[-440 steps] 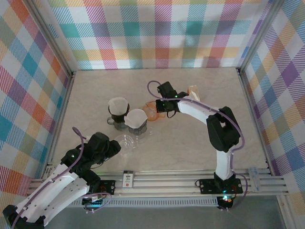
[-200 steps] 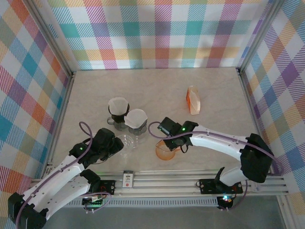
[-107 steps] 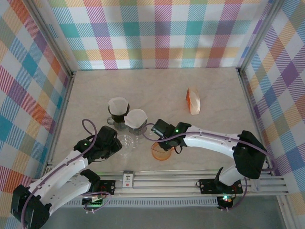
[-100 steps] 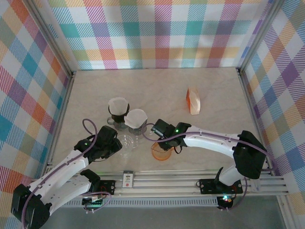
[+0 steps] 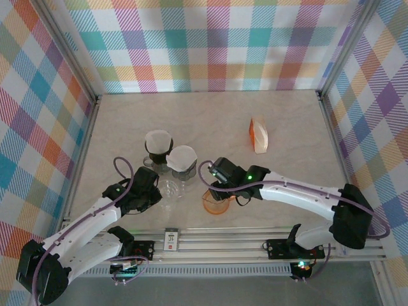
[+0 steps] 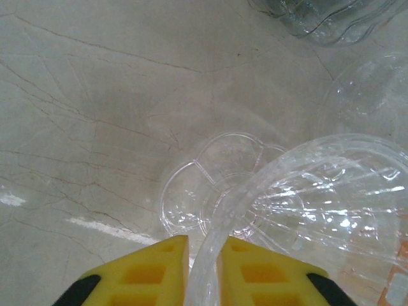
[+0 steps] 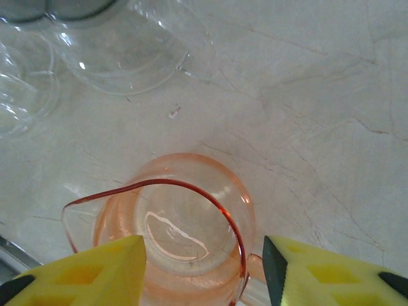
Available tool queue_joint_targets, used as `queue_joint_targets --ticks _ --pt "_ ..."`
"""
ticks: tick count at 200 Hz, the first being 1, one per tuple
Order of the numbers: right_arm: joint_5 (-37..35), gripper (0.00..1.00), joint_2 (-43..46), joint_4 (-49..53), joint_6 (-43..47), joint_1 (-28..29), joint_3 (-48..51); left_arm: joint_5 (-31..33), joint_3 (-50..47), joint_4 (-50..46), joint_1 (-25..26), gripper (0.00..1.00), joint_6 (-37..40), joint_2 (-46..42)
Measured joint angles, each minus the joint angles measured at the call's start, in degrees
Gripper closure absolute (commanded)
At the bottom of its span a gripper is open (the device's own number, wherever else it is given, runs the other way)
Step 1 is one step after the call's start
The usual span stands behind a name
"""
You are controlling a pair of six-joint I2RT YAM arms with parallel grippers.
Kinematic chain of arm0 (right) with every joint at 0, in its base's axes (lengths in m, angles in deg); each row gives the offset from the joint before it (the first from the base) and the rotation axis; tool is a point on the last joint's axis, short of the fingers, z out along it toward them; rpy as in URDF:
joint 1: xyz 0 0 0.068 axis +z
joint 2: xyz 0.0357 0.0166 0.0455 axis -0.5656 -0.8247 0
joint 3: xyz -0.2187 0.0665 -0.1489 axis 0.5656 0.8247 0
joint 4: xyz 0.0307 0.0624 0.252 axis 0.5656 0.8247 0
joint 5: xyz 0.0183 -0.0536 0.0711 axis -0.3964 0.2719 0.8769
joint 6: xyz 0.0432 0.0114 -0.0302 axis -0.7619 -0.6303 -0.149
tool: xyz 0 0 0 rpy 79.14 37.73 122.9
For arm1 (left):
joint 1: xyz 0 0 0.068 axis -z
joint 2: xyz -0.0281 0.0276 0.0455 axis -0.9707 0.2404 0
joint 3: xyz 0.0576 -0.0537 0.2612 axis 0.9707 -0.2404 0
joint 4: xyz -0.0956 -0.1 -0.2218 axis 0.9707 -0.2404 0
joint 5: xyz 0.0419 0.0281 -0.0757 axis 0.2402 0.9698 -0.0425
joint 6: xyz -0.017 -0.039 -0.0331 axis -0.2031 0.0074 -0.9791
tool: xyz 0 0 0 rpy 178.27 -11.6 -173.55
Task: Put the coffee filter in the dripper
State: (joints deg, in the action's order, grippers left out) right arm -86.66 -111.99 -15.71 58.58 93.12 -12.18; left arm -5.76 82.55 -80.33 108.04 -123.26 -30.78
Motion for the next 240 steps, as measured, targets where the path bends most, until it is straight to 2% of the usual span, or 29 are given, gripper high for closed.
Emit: queue_joint_targets --ticks 28,74,138,151,175,240 --pt "0.22 0.36 2.97 0.04 -0.92 -1.75 0.44 -0.66 1.4 -0.48 0.0 1.0 0.68 -0.87" --pt "0.48 0.33 5.25 0.07 -2.03 -5.44 2.05 -0.96 2.71 -5.09 0.0 1.0 1.01 -2.73" --pt "2.67 0.4 3.93 0.46 -2.4 -14.67 3.69 -6.45 9.4 -12.59 0.0 1.0 4.37 -4.37" --pt "3.08 0.41 2.75 0.37 -2.38 -15.13 4.13 -8.33 10.67 -13.92 0.02 1.0 5.4 -4.37" --pt "4.39 0.49 0.66 0.22 -2.29 -15.3 5.22 -11.45 11.93 -15.52 1.05 1.0 6.23 -4.7" --pt "8.61 0.57 -1.4 -2.38 -2.25 -14.38 7.87 -13.6 13.7 -16.17 9.49 1.0 6.14 -3.48"
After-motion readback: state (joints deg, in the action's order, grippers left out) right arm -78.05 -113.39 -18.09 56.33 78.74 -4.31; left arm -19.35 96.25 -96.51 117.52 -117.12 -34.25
